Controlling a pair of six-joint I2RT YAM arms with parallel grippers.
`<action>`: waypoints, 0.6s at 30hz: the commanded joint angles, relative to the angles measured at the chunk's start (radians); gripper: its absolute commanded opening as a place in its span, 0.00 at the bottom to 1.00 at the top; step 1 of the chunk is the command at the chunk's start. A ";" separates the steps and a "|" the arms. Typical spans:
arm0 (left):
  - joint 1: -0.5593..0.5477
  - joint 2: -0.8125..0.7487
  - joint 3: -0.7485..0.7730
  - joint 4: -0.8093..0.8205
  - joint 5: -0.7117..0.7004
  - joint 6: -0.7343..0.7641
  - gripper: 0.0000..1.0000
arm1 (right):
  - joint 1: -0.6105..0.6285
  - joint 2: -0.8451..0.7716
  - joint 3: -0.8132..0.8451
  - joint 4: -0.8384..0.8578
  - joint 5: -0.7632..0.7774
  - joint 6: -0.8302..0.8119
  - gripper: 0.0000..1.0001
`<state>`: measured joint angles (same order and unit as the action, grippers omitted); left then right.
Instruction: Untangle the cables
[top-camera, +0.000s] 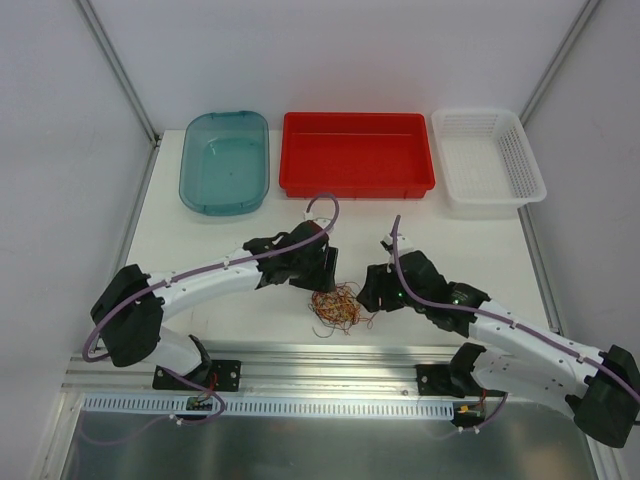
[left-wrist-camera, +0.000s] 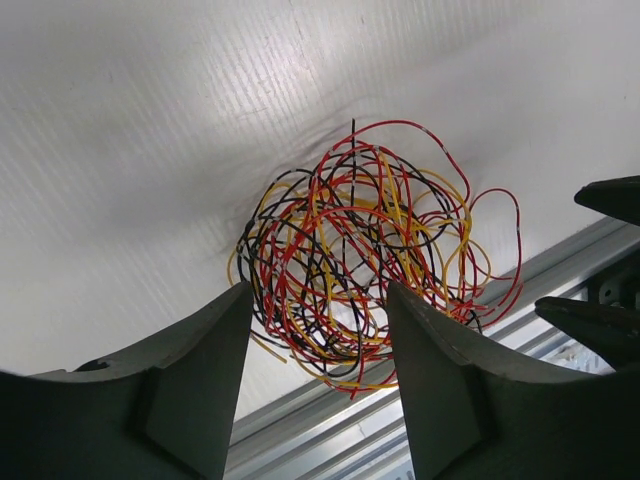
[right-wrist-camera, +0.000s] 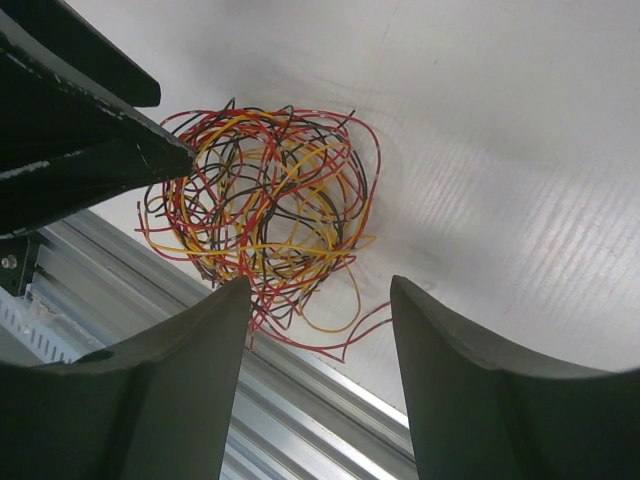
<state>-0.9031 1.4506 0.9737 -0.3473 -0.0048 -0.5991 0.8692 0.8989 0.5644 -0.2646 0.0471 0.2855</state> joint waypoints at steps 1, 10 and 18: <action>-0.034 -0.036 0.019 -0.036 -0.087 -0.039 0.55 | 0.033 0.005 -0.011 0.061 0.040 0.060 0.62; -0.097 0.017 0.028 -0.056 -0.159 -0.038 0.29 | 0.093 0.061 -0.027 0.137 0.063 0.135 0.62; -0.099 -0.018 0.051 -0.067 -0.216 -0.030 0.00 | 0.122 0.164 -0.046 0.260 -0.010 0.087 0.64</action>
<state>-0.9951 1.4696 0.9810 -0.4053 -0.1604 -0.6376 0.9825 1.0351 0.5171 -0.0944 0.0734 0.3866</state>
